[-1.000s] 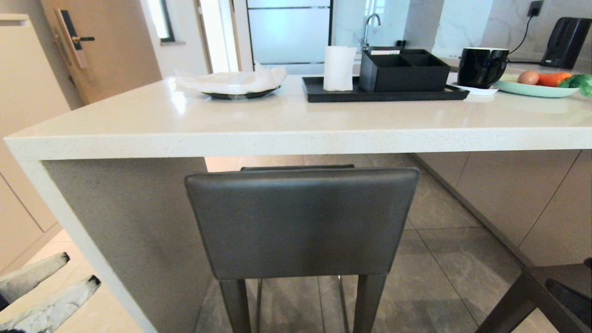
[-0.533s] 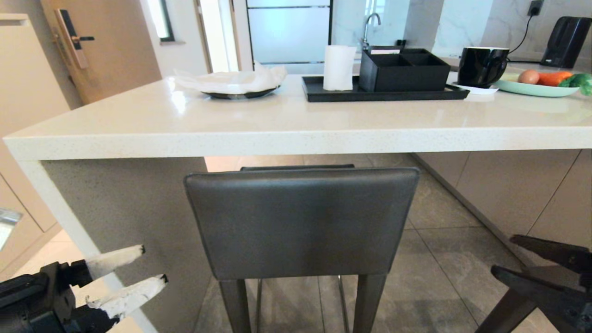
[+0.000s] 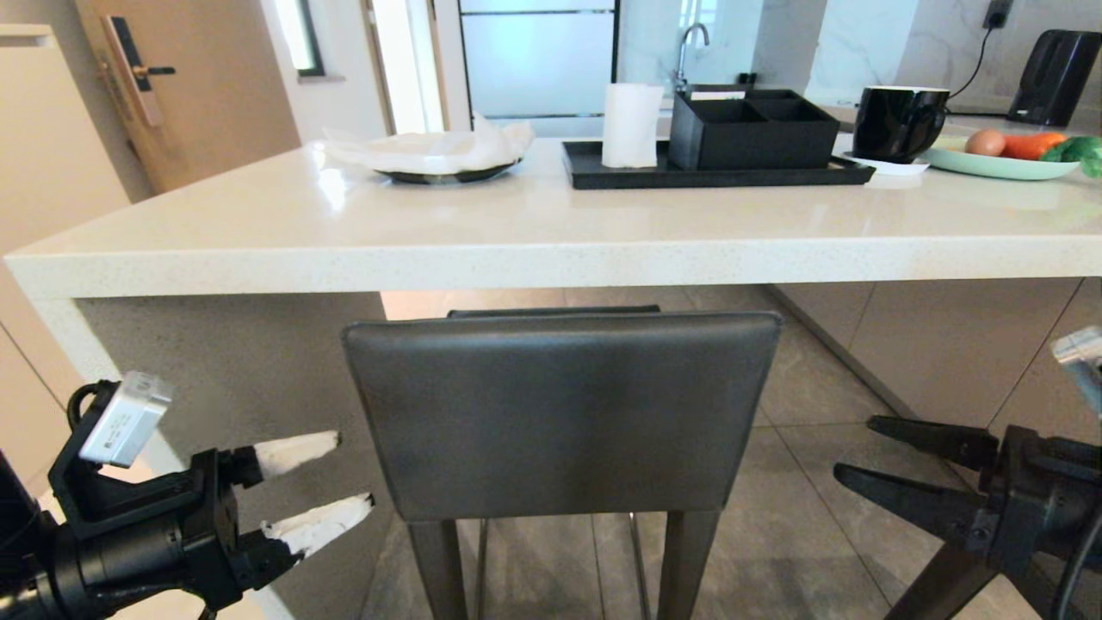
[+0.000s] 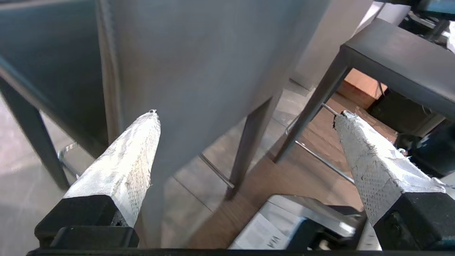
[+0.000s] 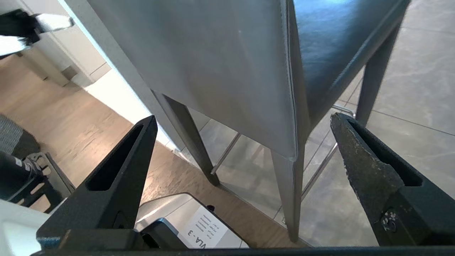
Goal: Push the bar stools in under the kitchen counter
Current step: Pull the gray chair out from under the dining table
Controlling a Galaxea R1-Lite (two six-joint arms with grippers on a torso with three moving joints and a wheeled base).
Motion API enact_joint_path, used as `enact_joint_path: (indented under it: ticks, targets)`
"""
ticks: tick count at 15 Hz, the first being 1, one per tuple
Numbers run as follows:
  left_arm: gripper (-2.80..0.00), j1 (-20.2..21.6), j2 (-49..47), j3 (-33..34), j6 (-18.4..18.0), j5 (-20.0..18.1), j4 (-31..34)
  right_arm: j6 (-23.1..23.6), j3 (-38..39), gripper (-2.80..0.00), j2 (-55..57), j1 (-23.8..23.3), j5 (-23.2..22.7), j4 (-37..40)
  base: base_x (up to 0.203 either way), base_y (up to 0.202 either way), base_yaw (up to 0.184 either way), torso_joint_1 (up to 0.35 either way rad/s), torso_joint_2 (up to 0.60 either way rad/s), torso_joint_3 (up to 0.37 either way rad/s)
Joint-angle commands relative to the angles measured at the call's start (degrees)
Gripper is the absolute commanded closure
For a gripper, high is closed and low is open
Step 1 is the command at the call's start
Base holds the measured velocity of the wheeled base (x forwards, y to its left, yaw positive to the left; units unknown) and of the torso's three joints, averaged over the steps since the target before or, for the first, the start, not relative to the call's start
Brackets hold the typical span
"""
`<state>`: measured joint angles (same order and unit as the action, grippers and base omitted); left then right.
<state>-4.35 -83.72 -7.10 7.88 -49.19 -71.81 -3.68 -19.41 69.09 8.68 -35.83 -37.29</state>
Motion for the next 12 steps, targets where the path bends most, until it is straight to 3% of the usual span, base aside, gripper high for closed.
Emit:
enact_joint_path:
  ticks: [1,12]
  targets:
    - [-2.8,0.7,-8.7,1.4,0.1,-0.6,-7.6,0.2,0.5,-2.8,5.4,1.1,-0.2,-3.0,0.0,0.0,0.0,0.0,0.0,0.0]
    - [-2.8,4.4,-22.1,-4.0,0.1,-0.8,-15.9,2.9,-0.2,-2.8,21.1,2.1,0.6,-19.2,0.0,0.0,0.0,0.0,0.0,0.0]
